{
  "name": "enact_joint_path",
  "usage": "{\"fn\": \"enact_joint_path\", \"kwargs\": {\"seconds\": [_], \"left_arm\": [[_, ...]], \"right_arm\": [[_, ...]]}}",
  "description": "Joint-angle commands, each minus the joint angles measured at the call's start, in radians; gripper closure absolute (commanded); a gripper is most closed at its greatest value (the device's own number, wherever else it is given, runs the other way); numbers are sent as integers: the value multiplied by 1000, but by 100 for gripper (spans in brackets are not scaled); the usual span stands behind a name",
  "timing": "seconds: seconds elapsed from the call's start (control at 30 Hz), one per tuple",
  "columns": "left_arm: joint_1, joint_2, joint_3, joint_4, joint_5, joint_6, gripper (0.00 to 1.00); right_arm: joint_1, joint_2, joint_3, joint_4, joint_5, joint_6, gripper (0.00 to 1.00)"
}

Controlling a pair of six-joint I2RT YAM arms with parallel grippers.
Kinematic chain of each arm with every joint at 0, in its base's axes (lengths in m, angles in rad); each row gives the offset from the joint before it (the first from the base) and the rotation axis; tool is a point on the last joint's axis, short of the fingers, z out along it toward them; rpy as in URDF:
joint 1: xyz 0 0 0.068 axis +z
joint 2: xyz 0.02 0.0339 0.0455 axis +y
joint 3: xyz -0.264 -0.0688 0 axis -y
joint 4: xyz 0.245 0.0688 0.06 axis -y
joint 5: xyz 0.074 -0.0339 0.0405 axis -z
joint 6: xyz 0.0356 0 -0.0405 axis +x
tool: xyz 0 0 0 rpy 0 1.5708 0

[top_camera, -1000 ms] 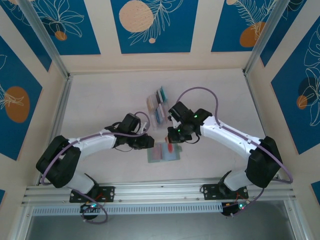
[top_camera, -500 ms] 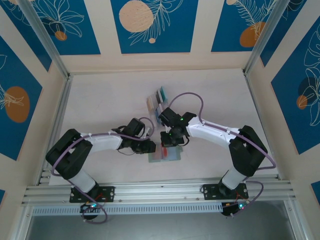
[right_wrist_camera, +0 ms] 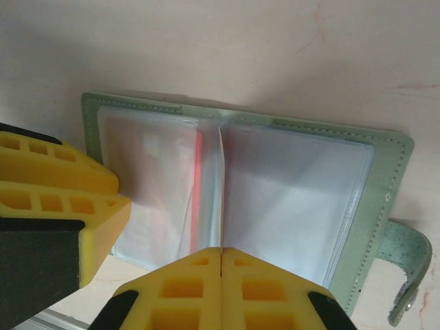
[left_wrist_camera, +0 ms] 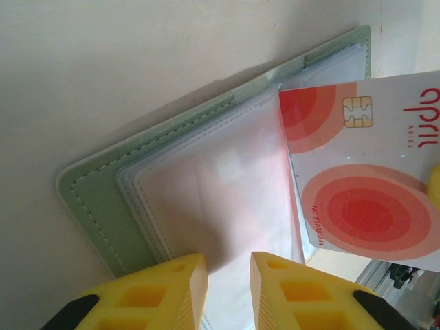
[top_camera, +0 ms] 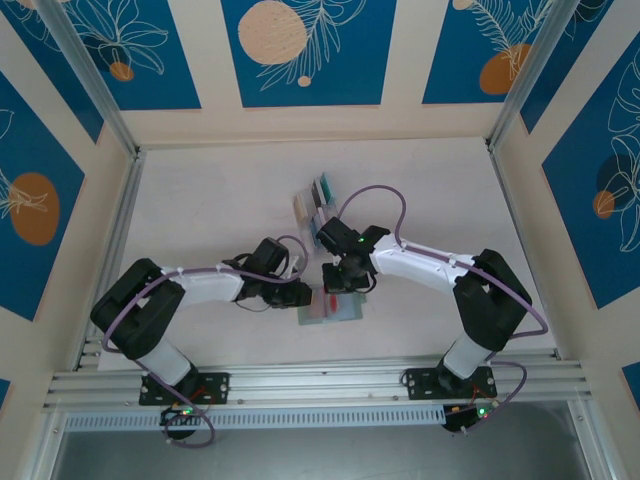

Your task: Put the credit cards into the card holder

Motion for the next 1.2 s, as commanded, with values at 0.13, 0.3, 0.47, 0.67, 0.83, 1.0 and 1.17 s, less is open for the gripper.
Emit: {"fn": "enact_joint_path", "kwargs": {"seconds": [0.13, 0.3, 0.47, 0.67, 0.83, 1.0, 1.17], "left_arm": [[-8, 12, -37, -56, -33, 0, 75], [-9, 12, -38, -55, -33, 0, 75], [-9, 5, -37, -56, -36, 0, 74], [-9, 0, -40, -59, -39, 0, 75], [-9, -8, -47, -60, -45, 0, 75], [-9, -12, -48, -58, -45, -2, 75], [-9, -16, -48, -64, -48, -1, 75]], "right_arm": [[-2, -16, -12, 6, -13, 21, 100], [3, 4, -8, 22, -38, 27, 100], [3, 31, -15, 26, -42, 32, 100], [3, 31, -40, 39, -47, 41, 98], [5, 26, -43, 47, -73, 32, 87], [7, 44, -40, 50, -94, 23, 86], [7, 49, -39, 44, -95, 16, 87]]}}
